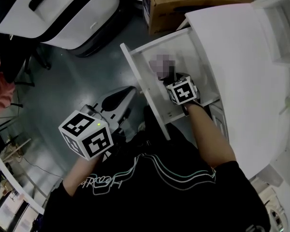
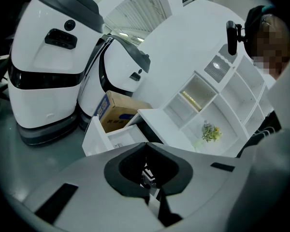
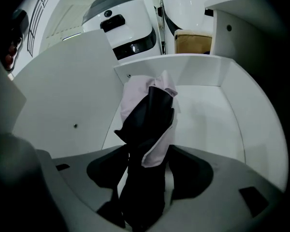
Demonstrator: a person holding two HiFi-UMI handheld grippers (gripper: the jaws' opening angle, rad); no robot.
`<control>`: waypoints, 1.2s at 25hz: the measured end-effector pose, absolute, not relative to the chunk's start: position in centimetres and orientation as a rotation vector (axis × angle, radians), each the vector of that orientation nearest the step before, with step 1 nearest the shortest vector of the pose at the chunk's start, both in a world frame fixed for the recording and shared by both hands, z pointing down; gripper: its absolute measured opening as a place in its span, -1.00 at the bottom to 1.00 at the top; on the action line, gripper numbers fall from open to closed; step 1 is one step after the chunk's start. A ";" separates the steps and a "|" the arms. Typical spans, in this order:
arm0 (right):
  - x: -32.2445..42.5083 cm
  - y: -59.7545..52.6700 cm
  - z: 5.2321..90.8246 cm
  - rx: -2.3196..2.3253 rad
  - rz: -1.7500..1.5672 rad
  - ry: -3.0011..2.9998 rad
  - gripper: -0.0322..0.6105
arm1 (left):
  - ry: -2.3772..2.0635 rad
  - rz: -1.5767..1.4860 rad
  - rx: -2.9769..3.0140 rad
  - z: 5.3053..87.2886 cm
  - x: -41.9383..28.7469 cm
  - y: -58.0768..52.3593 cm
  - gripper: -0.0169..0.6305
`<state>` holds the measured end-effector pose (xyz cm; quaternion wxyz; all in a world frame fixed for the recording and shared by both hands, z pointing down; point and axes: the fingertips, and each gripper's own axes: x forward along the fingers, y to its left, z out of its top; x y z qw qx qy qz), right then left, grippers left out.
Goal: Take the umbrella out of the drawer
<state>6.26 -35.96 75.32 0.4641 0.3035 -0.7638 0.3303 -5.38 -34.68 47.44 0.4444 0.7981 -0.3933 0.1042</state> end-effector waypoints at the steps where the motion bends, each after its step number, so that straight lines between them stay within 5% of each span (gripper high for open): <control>1: 6.2 -36.0 75.6 0.747 0.813 -1.869 -0.15 | -0.977 0.258 1.974 47.4 -5.5 -34.8 -0.89; 30: 7.5 -36.2 72.5 0.847 0.813 -1.847 -0.20 | -0.961 0.216 1.975 47.0 -5.8 -32.4 -0.88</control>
